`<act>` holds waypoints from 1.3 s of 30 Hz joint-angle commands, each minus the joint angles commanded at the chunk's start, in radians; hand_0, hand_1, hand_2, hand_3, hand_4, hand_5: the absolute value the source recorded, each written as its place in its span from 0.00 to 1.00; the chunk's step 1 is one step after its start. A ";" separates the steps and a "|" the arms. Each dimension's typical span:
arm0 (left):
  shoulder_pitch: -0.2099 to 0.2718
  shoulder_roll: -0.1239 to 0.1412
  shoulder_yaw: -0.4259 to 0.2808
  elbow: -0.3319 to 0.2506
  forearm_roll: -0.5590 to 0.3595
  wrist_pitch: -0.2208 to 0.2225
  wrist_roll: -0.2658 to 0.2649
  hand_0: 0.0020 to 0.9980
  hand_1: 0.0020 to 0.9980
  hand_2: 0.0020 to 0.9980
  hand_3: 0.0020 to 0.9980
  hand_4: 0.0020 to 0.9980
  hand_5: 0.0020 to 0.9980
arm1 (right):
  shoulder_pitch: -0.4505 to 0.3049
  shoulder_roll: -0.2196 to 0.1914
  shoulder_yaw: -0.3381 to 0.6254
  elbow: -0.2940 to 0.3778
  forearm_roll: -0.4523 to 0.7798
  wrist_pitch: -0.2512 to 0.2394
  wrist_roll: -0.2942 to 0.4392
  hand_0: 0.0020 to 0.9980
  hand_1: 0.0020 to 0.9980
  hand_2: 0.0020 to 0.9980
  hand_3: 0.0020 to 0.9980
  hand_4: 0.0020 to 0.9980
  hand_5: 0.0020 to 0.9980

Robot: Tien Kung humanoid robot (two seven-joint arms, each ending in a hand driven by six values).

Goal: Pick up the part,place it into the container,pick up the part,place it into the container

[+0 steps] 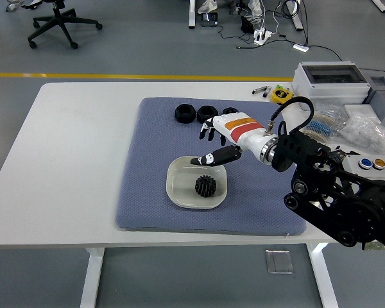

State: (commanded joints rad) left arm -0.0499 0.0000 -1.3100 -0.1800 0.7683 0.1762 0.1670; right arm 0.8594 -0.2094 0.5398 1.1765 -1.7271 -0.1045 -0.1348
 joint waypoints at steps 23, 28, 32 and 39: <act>0.034 0.000 0.078 0.000 -0.065 -0.129 0.058 0.89 0.92 0.95 0.74 0.63 0.75 | -0.514 -0.006 0.274 0.421 0.972 -0.228 0.524 0.86 0.81 0.85 0.94 1.00 0.96; 0.038 0.000 0.058 0.000 -0.062 -0.135 0.052 0.89 0.92 0.95 0.74 0.63 0.75 | -0.613 -0.007 0.326 0.444 1.180 -0.197 0.486 0.86 0.81 0.85 0.94 1.00 0.96; 0.041 0.000 0.058 0.000 -0.061 -0.142 0.050 0.89 0.92 0.95 0.75 0.65 0.76 | -0.661 -0.049 0.364 0.478 1.209 -0.192 0.457 0.89 0.83 0.87 0.93 1.00 1.00; 0.045 0.000 0.056 0.000 -0.061 -0.111 0.017 0.88 0.90 0.93 0.71 0.60 0.72 | -0.739 -0.068 0.449 0.469 1.150 -0.213 0.441 0.90 0.84 0.88 0.94 1.00 1.00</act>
State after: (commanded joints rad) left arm -0.0050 0.0000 -1.2540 -0.1800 0.7068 0.0650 0.1843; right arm 0.1203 -0.2769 0.9890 1.6454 -0.5768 -0.3175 0.3067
